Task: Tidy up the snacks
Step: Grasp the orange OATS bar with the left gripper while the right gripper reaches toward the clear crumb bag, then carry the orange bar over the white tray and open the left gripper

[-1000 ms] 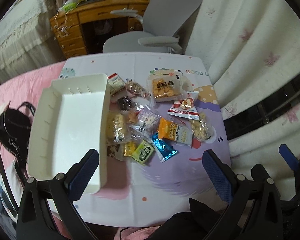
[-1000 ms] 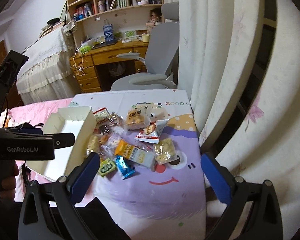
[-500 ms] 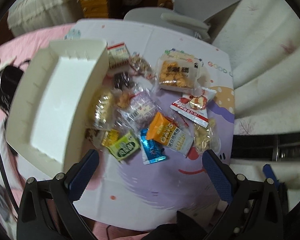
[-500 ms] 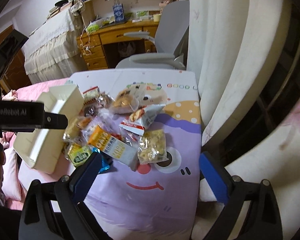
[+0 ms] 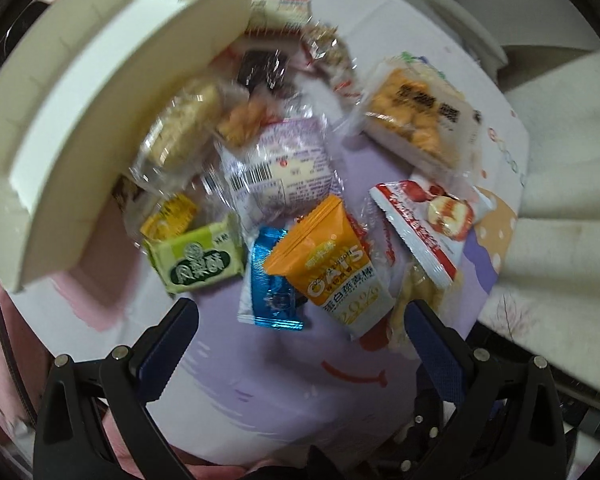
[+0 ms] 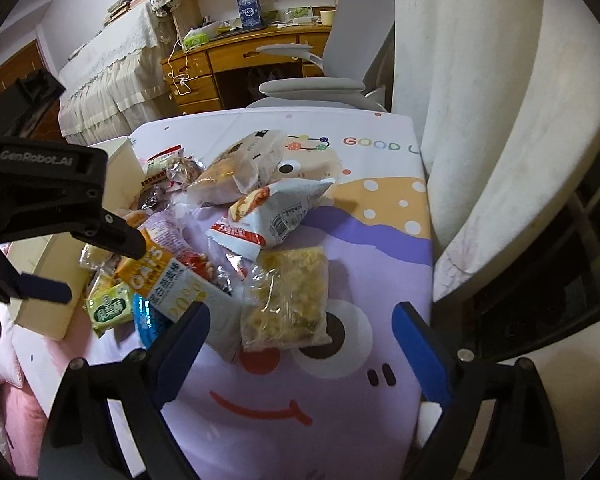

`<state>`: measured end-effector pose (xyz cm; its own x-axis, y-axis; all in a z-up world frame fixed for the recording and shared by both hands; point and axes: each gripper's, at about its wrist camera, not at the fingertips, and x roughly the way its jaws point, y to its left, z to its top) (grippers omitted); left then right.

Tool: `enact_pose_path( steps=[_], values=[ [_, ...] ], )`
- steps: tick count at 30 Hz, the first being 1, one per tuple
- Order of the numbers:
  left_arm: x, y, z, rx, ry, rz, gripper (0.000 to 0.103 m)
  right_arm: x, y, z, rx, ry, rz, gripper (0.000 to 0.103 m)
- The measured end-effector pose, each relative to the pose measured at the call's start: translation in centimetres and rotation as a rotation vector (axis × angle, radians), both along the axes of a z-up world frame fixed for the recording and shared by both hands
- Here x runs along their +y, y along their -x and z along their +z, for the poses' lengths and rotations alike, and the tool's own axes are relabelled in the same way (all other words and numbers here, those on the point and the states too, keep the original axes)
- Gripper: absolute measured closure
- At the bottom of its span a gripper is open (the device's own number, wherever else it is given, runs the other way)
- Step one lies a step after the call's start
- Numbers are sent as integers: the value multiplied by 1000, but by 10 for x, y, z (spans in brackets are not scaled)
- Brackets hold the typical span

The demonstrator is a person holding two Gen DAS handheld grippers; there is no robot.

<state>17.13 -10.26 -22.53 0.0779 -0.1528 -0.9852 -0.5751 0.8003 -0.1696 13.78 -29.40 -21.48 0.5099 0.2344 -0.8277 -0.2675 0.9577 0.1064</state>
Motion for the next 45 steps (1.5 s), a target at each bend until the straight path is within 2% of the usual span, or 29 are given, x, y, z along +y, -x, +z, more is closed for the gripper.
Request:
enact_pose_path(
  steps=[6, 13, 17, 21, 24, 26, 30, 32, 45],
  values=[
    [1, -5, -28, 47, 39, 75, 2, 4, -13, -23, 52, -21, 31, 15],
    [0, -10, -52, 96, 94, 113, 14, 19, -22, -41, 93, -24, 115, 21],
    [-3, -12, -57, 94, 117, 125, 18, 23, -26, -46, 112, -23, 133, 32],
    [-5, -14, -61, 90, 117, 137, 23, 22, -28, -48, 112, -26, 140, 33],
    [-4, -12, -60, 85, 110, 143, 30, 21, -30, -50, 112, -18, 142, 39],
    [-2, -13, -58, 91, 92, 151, 42, 19, -32, -52, 124, -27, 145, 41],
    [-1, -14, -54, 74, 106, 170, 52, 19, -31, -53, 122, -18, 156, 44],
    [1, -13, -52, 62, 114, 168, 65, 19, -31, -53, 123, -10, 153, 49],
    [2, 9, -41, 83, 127, 169, 66, 13, -24, -47, 165, -1, 144, 64]
  ],
)
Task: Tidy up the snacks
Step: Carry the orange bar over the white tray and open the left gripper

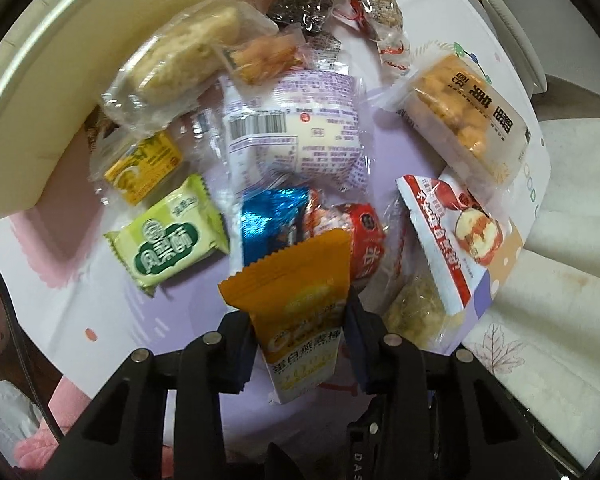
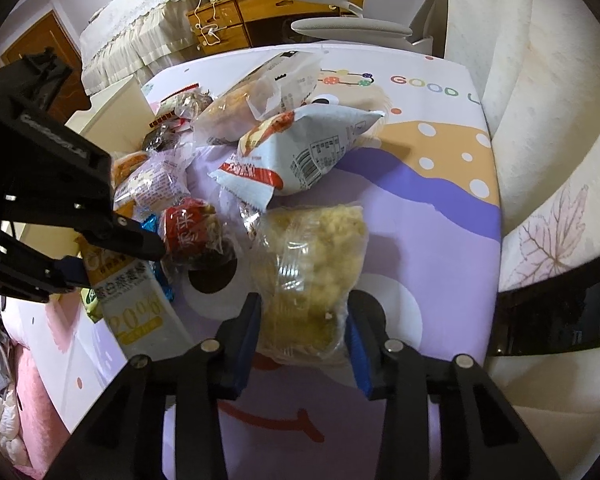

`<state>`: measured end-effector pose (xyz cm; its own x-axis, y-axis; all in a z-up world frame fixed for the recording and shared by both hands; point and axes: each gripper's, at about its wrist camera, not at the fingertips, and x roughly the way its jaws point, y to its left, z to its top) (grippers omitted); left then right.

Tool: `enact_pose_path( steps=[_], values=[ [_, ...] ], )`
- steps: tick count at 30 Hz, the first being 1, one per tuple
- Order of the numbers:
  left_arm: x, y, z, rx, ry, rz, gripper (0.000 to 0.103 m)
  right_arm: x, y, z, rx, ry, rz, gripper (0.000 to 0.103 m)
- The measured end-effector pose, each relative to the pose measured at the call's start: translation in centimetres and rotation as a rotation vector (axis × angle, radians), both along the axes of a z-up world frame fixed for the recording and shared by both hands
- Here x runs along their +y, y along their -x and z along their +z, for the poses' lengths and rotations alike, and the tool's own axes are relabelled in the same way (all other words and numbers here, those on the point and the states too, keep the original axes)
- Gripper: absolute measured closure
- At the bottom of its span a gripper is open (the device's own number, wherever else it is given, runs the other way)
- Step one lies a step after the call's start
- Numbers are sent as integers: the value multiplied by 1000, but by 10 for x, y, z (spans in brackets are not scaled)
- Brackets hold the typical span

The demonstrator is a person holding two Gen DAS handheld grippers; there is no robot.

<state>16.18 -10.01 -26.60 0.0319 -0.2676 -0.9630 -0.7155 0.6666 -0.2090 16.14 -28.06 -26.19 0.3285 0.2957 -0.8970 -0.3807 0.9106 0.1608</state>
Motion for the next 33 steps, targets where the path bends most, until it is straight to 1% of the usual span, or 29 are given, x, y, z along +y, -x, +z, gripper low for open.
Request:
enact_pose_path(
  steps=[6, 10, 15, 18, 20, 22, 27, 28, 30, 33],
  values=[
    [12, 16, 22, -1, -1, -44, 66, -2, 7, 7, 27, 4, -28, 68],
    [22, 25, 39, -12, -7, -87, 66, -3, 13, 19, 38, 9, -57, 71],
    [32, 34, 65, -46, -25, -171, 66, -4, 26, 35, 40, -6, -79, 72],
    [40, 37, 78, -70, -37, -205, 66, 0, 33, 42, 48, -8, -89, 72],
    [44, 38, 85, -82, -47, -224, 66, 4, 38, 46, 48, 9, -88, 72],
    [46, 36, 89, -93, -50, -250, 66, 9, 45, 52, 43, 28, -92, 72],
    [58, 41, 112, -142, -51, -355, 66, 21, 56, 69, 7, 17, -106, 72],
    [58, 40, 113, -148, -51, -367, 66, 26, 60, 75, -4, 16, -116, 72],
    [66, 43, 125, -166, -57, -424, 66, 33, 65, 84, -22, 9, -133, 72],
    [76, 44, 139, -189, -67, -477, 66, 47, 70, 97, -46, -6, -164, 72]
  ],
)
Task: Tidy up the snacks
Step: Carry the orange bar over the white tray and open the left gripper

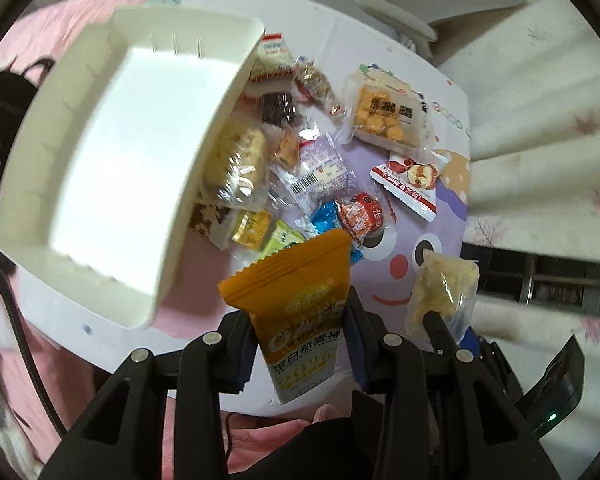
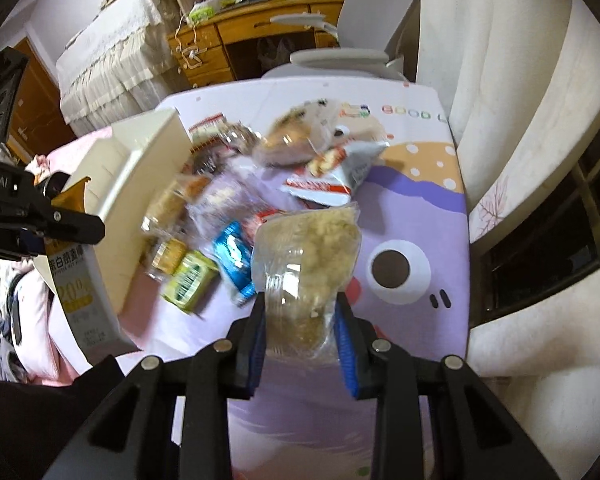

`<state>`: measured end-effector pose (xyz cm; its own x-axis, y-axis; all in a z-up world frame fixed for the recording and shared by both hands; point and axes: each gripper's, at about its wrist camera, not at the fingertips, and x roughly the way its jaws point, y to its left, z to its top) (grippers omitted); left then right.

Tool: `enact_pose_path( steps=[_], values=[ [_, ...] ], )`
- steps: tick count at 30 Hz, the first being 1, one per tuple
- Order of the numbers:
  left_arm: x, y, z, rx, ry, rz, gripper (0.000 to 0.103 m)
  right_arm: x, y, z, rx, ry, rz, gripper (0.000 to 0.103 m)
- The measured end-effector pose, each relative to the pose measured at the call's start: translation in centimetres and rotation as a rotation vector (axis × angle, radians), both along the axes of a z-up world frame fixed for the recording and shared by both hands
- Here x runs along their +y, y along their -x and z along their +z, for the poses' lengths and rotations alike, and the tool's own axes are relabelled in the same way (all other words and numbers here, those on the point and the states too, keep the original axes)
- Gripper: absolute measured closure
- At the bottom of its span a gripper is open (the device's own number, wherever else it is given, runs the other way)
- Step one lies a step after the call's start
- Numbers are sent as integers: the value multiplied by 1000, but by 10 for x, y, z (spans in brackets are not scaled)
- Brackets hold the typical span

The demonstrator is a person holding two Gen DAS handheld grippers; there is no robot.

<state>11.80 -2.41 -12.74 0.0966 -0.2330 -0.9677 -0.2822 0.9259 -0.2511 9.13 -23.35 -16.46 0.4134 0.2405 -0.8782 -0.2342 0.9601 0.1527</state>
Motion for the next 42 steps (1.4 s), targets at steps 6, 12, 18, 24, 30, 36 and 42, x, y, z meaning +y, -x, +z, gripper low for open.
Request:
enact_pose_path(
  steps=[6, 12, 18, 24, 30, 36, 42],
  values=[
    [35, 4, 27, -57, -7, -83, 66, 31, 12, 20, -34, -22, -48, 72],
    [75, 6, 44, -115, -11, -133, 66, 70, 20, 38, -72, -54, -80, 72],
    [117, 0, 50, -140, -29, -170, 66, 113, 24, 48, -107, -103, -90, 72],
    [160, -9, 54, -170, -50, -218, 66, 159, 24, 56, -153, -153, -83, 75],
    [199, -18, 48, -174, -68, -244, 66, 207, 21, 58, -175, -171, -38, 98],
    [228, -21, 33, -152, -87, -245, 63, 241, 25, 46, -142, -158, 4, 98],
    [233, -14, 30, -172, -84, -245, 40, 255, 29, 38, -107, -151, 22, 97]
  ],
)
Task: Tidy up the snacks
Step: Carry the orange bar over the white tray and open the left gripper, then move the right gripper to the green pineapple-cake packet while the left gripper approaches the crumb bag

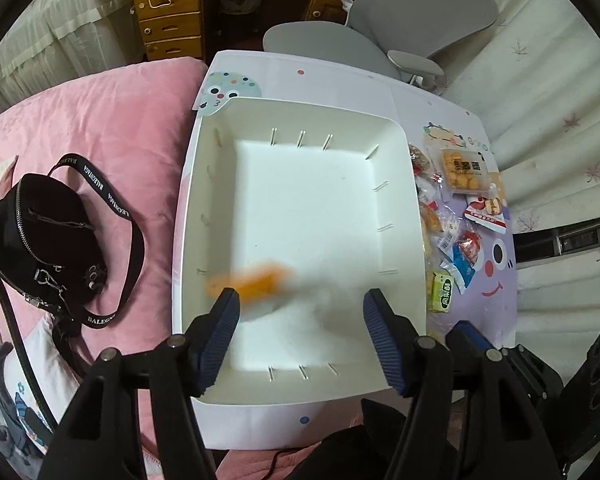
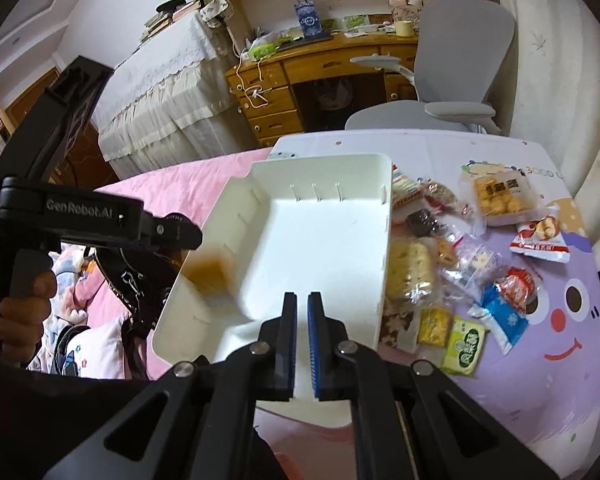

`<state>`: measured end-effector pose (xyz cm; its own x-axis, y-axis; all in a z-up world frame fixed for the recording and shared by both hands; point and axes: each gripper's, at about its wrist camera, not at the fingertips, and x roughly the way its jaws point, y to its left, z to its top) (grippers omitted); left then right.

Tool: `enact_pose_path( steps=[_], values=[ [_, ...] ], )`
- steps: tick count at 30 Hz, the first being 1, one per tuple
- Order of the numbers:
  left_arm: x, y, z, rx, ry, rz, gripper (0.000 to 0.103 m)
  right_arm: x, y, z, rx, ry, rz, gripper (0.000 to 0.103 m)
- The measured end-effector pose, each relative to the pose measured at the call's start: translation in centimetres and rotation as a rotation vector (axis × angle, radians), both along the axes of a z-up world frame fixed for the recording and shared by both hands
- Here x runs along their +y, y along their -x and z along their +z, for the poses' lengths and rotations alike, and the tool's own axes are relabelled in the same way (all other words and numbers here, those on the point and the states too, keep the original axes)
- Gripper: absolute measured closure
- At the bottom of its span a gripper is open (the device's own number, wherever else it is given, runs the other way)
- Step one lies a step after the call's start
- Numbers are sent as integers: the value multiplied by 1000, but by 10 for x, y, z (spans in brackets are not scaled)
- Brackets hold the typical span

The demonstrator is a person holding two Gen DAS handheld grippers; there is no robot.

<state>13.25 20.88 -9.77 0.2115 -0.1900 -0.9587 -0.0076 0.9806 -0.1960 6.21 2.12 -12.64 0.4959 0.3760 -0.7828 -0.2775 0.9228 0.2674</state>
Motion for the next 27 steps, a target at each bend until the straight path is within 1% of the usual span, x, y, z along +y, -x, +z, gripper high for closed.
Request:
enact_pose_path(
  steps=[5, 7, 12, 14, 19, 25, 27],
  values=[
    [-11, 6, 0, -8, 10, -7, 39, -6, 7, -1, 14, 11, -16, 97],
    [-18, 8, 0, -20, 16, -21, 39, -12, 11, -2, 20, 17, -30, 97],
    [-40, 21, 1, -62, -4, -74, 37, -27, 20, -4, 37, 17, -64, 97],
    [-50, 27, 1, -77, 3, -92, 35, -36, 24, -7, 51, 14, -79, 97],
    [-74, 41, 0, -115, 11, -131, 35, -64, 32, -14, 69, 15, -114, 97],
    [-106, 56, 2, -149, 10, -161, 35, -103, 34, -19, 67, 15, -120, 97],
    [-118, 60, 3, -157, -1, -157, 35, -114, 34, -20, 60, 20, -109, 91]
  ],
)
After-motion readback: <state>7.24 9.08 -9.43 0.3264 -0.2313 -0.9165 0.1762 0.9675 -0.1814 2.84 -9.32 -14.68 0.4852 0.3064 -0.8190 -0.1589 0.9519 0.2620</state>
